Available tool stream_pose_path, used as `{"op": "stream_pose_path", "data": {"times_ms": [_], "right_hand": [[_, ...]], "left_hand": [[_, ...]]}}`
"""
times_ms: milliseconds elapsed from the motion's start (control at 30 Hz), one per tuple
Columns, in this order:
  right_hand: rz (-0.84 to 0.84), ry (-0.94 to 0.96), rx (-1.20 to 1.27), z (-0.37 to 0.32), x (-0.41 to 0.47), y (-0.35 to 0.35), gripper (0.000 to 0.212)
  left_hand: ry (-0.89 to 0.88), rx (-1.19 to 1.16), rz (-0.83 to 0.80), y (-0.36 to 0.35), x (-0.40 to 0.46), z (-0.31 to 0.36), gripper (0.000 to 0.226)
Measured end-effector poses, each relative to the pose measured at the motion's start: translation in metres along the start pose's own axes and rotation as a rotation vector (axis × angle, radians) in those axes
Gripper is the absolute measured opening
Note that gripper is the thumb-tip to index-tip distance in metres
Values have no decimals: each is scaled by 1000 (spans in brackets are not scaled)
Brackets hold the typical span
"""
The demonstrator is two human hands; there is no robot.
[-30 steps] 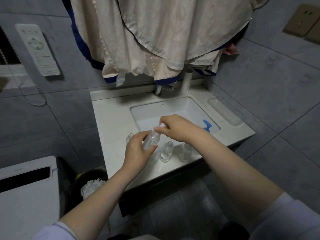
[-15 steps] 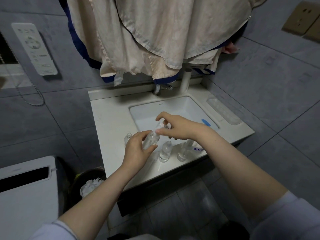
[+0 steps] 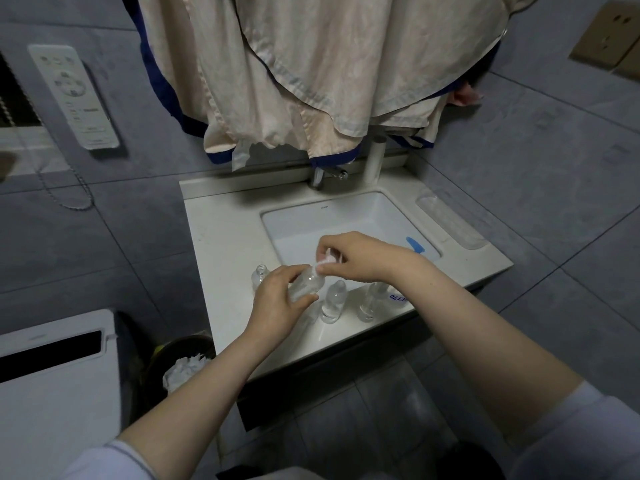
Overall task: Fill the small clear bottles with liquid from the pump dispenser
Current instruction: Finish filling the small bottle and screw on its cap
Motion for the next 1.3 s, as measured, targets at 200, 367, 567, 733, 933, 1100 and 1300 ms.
{"op": "stream_pose_path", "data": {"times_ms": [200,367,567,733,933,1100,1300], "right_hand": [[42,44,-102,-7,1,-1,31],[150,48,-60,-13,1,-6,35],[197,17,-46,-25,10,-22,29],[174,-14,-59,-33,18,-36,41],[267,-62,-12,-48,24,-51,44],[197,-103,145,-49,28,-62,38],[152,-196,228,-28,29,-65,42]], "left_hand": [[-11,-36,-14,0,-1,4,36],[-31,-23,22,4,-4,1,30],[-27,17,122,9,-16,-12,29],[29,38,139,15,-24,-27,30],[55,48,255,20,-32,-35,35],[92,53,247,22,-35,-42,33],[261,-54,241,26,-39,-63,35]]}}
Point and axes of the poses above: each hand's wrist, its own x-axis towards the middle knuckle, its own y-axis out of the back of the hand, z = x × y, the point moved 4 cm from there along x, towards the middle knuckle, and after that the axes turned 1 degree about -z, right-handed, at the moved point
